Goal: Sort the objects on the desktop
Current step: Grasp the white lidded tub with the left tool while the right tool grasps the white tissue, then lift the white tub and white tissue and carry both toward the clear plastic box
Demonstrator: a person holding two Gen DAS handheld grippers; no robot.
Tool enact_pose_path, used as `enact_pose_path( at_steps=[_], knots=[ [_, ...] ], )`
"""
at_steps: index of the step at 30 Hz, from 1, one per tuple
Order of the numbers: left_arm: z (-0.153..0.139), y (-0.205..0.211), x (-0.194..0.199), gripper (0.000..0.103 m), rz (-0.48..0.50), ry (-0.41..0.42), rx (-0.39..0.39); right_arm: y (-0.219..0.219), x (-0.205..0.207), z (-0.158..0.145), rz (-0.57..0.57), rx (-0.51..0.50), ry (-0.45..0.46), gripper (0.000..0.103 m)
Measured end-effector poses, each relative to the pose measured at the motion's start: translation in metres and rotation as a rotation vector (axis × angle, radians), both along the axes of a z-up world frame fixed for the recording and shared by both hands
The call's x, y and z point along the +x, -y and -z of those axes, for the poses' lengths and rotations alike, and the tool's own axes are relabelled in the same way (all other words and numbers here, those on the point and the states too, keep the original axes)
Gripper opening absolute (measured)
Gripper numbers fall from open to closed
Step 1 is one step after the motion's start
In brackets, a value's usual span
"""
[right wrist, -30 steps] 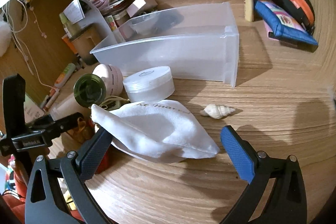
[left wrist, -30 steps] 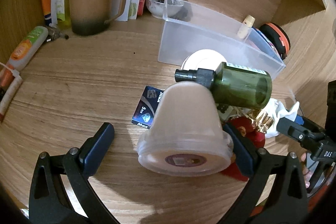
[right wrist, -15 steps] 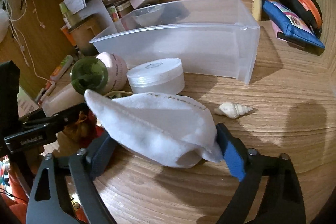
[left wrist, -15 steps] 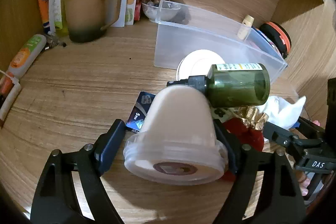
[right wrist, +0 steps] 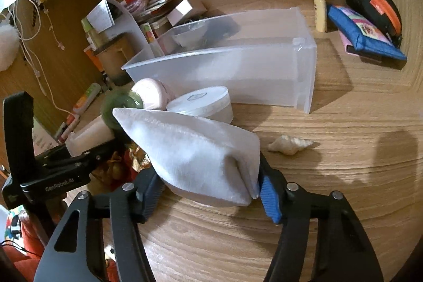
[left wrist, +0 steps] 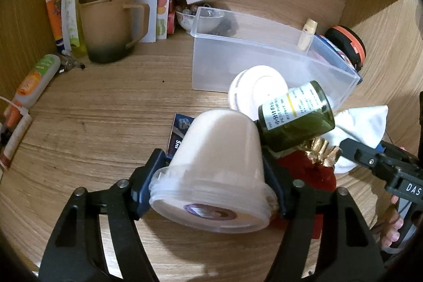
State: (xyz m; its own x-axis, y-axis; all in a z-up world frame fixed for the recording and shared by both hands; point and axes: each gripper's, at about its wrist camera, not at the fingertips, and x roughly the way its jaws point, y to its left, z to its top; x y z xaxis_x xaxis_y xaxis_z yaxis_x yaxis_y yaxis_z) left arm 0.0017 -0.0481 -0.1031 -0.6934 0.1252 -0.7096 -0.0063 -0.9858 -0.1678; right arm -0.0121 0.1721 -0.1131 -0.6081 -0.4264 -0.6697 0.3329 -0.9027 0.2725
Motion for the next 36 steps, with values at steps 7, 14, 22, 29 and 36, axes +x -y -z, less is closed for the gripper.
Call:
enact_pose_path(
  at_steps=[7,14,22,29,36],
  knots=[
    [-0.001,0.005,0.002,0.070,-0.016,0.004,0.011,-0.007,0.005,-0.014,0.005,-0.021,-0.040,0.056],
    [-0.012,0.009,0.003,0.070,-0.024,-0.024,0.021,-0.010,0.013,-0.035,0.001,-0.023,-0.103,0.056],
    [-0.034,0.008,0.003,0.068,-0.003,-0.083,0.022,-0.018,0.019,-0.051,0.019,-0.023,-0.155,0.056],
    [-0.047,0.004,0.008,0.036,0.031,-0.127,0.048,-0.029,0.019,-0.062,0.057,-0.027,-0.191,0.056],
    [-0.042,0.009,0.001,0.046,0.014,-0.107,0.039,-0.036,0.017,-0.066,0.087,-0.012,-0.215,0.056]
  ],
)
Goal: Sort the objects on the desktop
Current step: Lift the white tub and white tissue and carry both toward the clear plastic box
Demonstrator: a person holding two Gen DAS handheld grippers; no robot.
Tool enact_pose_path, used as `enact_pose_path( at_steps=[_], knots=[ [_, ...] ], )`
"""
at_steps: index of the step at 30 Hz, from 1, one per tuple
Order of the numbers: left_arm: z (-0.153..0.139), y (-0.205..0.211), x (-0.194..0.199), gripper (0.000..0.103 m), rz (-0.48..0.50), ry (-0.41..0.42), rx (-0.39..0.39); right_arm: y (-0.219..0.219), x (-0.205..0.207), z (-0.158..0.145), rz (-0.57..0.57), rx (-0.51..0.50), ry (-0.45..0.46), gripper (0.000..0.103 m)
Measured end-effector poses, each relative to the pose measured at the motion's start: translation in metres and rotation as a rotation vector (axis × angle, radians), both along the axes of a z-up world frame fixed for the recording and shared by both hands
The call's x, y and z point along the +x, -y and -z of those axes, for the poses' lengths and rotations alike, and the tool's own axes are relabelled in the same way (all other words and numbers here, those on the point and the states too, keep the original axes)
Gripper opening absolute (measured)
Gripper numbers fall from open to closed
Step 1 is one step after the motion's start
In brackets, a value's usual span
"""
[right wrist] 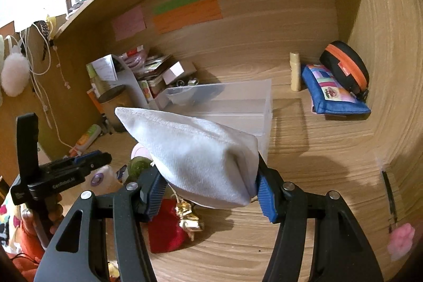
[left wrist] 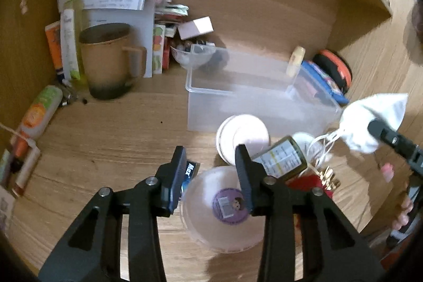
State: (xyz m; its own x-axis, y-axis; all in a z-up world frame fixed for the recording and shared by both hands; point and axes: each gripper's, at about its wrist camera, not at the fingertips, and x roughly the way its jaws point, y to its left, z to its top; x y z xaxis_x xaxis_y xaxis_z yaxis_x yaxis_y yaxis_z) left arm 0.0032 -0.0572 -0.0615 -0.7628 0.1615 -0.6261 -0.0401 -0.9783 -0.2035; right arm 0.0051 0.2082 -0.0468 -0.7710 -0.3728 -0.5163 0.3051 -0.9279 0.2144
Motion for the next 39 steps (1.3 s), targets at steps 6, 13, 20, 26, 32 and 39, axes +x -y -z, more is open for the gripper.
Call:
enact_pose_path(
  at_steps=[6,13,20,26,32,39],
  knots=[
    [-0.001,0.005,0.015,0.074,-0.007,-0.011,0.009,-0.007,-0.004,-0.001,0.017,-0.022,0.006,0.056],
    [0.011,-0.003,0.024,0.083,0.028,0.004,-0.005,-0.010,-0.009,-0.011,0.025,-0.043,-0.027,0.056],
    [0.009,0.000,0.029,0.092,0.040,-0.012,0.015,-0.008,-0.012,-0.025,0.038,-0.028,-0.078,0.056],
    [0.006,-0.012,0.033,0.098,0.075,-0.030,-0.011,-0.006,-0.016,-0.032,0.026,-0.022,-0.098,0.056],
    [0.023,-0.017,0.014,0.098,0.062,0.039,0.000,-0.002,-0.019,-0.035,0.005,-0.029,-0.108,0.056],
    [0.028,-0.023,0.005,0.068,0.084,0.041,0.017,-0.002,-0.020,-0.037,0.009,-0.029,-0.116,0.056]
  ],
)
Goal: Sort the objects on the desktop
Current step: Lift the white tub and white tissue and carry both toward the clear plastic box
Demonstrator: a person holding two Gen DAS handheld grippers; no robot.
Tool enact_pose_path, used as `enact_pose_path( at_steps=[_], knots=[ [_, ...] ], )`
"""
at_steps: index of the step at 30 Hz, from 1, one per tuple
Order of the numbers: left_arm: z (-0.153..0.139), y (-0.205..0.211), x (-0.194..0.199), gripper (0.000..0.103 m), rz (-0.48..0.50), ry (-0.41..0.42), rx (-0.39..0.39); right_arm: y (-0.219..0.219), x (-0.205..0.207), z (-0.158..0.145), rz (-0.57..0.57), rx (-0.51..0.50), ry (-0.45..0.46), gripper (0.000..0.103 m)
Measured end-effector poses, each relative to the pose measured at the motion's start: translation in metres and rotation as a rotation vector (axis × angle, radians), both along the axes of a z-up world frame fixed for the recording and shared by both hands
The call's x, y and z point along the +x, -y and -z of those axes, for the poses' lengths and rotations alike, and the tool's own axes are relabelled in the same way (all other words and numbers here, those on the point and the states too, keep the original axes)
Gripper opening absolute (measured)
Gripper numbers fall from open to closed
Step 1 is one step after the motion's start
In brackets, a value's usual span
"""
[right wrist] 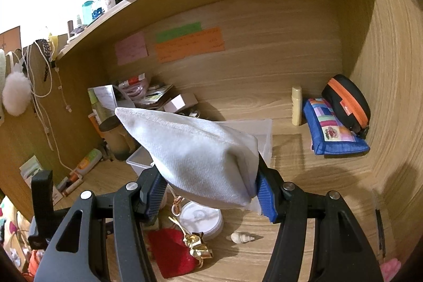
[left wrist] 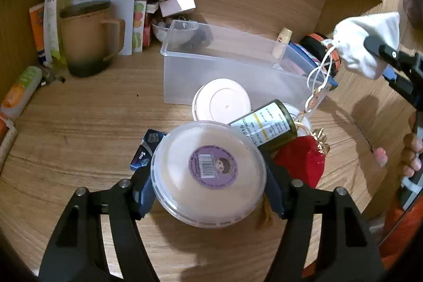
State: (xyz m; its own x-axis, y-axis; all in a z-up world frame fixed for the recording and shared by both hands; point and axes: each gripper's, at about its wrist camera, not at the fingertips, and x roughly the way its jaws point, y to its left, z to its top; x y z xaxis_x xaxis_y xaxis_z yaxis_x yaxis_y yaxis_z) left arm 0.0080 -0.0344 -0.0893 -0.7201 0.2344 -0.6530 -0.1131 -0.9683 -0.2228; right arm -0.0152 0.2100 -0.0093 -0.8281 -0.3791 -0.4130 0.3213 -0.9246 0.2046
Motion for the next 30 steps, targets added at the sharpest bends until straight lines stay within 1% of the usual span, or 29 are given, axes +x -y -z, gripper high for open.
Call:
enact_pose_path(
  at_steps=[4,8,12,14,18,22,25,30],
  knots=[
    [0.000,0.002,0.000,0.068,-0.005,0.009,0.019,-0.004,-0.006,-0.001,-0.002,-0.020,0.000,0.056],
    [-0.005,0.009,0.006,0.068,-0.033,0.000,0.015,-0.004,-0.013,-0.003,-0.003,-0.033,0.002,0.056],
    [-0.021,0.020,0.007,0.068,-0.041,-0.037,0.042,-0.005,-0.019,-0.007,-0.007,-0.057,-0.003,0.056],
    [-0.032,0.024,0.005,0.068,-0.046,-0.062,0.038,-0.005,-0.020,-0.010,-0.005,-0.060,-0.014,0.056],
    [-0.053,0.028,-0.005,0.068,-0.040,-0.103,0.036,-0.005,-0.023,-0.015,-0.001,-0.064,-0.032,0.056],
    [-0.073,0.031,-0.022,0.068,-0.017,-0.132,0.052,-0.007,-0.029,-0.019,0.004,-0.066,-0.045,0.056],
    [-0.085,0.032,-0.036,0.068,0.000,-0.145,0.056,-0.008,-0.034,-0.020,0.006,-0.063,-0.046,0.056],
    [-0.097,0.028,-0.063,0.068,0.030,-0.147,0.051,-0.009,-0.043,-0.021,0.010,-0.064,-0.044,0.056]
  ],
)
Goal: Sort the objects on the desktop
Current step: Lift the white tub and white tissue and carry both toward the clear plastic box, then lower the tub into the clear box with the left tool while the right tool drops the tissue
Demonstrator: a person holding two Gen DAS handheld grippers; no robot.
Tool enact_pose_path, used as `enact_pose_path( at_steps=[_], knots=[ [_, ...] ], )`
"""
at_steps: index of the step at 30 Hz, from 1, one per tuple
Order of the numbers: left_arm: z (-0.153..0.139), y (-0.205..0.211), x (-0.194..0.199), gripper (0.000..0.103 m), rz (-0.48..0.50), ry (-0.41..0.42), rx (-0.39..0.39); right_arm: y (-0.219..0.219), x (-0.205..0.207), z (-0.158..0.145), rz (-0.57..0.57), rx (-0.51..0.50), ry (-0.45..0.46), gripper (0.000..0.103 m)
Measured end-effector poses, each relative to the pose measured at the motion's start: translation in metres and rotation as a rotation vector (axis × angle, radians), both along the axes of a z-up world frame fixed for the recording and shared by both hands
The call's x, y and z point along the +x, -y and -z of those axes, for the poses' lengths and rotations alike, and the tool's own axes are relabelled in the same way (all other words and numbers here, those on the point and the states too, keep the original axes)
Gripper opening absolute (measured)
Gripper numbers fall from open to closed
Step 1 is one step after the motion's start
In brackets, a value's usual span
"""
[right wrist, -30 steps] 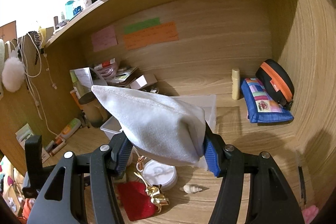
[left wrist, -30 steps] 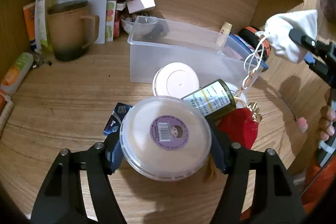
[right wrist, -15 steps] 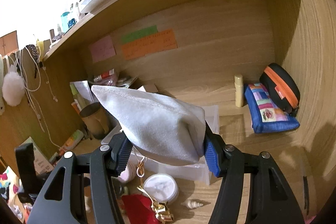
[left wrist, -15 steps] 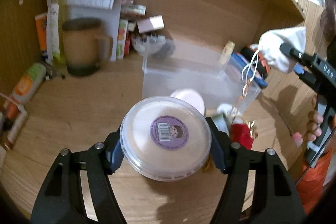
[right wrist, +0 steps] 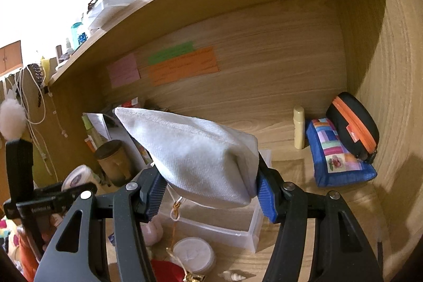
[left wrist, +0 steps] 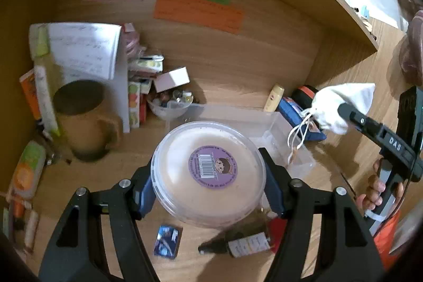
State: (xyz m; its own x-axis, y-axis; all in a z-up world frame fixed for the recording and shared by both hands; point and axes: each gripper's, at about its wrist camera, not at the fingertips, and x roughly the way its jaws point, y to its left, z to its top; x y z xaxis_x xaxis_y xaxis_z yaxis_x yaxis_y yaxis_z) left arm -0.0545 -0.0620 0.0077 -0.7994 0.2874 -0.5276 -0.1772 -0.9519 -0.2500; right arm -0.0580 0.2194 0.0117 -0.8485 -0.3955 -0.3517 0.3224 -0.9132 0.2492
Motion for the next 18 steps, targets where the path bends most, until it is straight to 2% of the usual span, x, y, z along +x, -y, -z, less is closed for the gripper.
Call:
enact_pose_path(
  at_steps=[7,18],
  knots=[
    [-0.001,-0.009,-0.035,0.068,0.023,0.030,-0.017,0.001,-0.019,0.004,-0.001,0.025,0.021,0.056],
    [0.014,-0.028,-0.083,0.068,0.092,0.107,-0.011,0.016,-0.061,0.019,-0.031,0.123,0.078,0.056]
  ],
)
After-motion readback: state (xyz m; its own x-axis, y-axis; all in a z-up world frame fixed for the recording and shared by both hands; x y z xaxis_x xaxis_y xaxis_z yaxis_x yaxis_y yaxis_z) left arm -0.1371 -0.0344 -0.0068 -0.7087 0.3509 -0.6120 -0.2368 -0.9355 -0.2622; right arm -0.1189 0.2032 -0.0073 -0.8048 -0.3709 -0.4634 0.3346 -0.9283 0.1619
